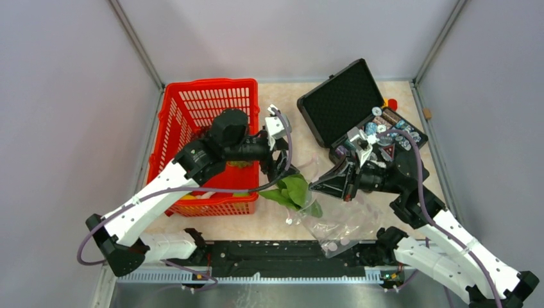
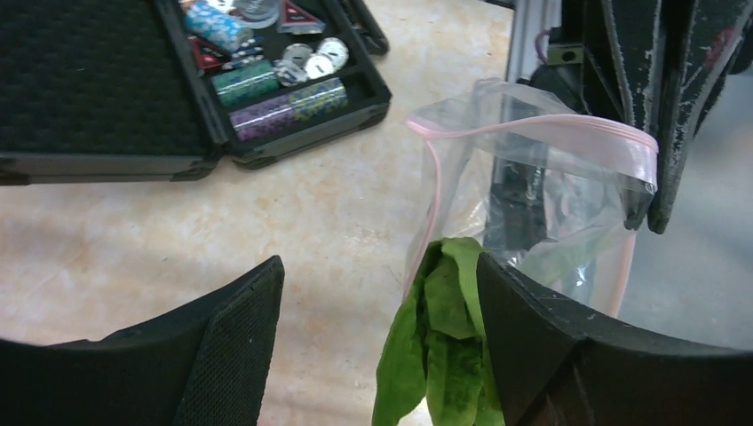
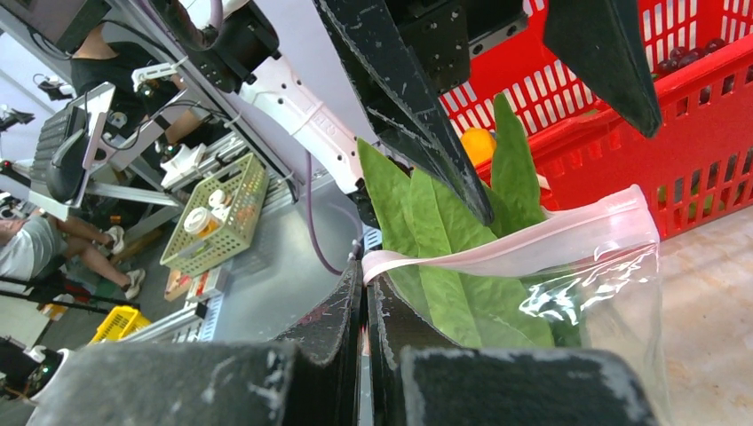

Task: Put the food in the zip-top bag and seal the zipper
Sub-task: Adjust the zipper food storage bag at the center of the board.

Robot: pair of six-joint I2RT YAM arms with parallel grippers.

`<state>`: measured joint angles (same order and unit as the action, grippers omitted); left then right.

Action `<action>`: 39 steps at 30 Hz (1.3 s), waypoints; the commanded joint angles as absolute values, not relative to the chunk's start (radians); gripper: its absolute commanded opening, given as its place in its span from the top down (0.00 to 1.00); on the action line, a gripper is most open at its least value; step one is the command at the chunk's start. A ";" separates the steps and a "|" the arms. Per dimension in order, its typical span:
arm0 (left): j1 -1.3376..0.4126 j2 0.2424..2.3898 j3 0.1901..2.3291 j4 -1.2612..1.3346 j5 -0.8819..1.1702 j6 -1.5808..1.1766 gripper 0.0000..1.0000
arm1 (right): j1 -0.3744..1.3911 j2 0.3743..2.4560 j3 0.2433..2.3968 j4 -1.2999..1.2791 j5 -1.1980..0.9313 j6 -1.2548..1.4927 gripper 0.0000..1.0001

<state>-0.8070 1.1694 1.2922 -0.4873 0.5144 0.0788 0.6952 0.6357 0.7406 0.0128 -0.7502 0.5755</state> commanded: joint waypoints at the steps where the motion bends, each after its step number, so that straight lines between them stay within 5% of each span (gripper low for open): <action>1: -0.803 1.212 1.344 -0.492 0.679 0.141 0.23 | 0.686 0.621 0.798 0.062 -0.780 0.553 1.00; 7: -0.803 1.300 1.406 -0.589 0.687 0.171 0.38 | 0.686 0.620 0.797 0.068 -0.786 0.551 1.00; 14: -0.803 1.311 1.392 -0.552 0.609 0.140 0.76 | 0.686 0.597 0.740 0.125 -0.800 0.558 1.00; 21: -0.804 1.301 1.378 -0.509 0.640 0.128 1.00 | 0.686 0.572 0.725 0.093 -0.804 0.544 1.00; 31: -0.804 1.263 1.387 -0.443 0.719 0.054 1.00 | 0.686 0.498 0.637 0.134 -0.673 0.541 1.00; 39: -0.804 1.296 1.576 -0.518 0.705 -0.144 1.00 | 0.686 0.330 0.440 0.331 -0.211 0.822 1.00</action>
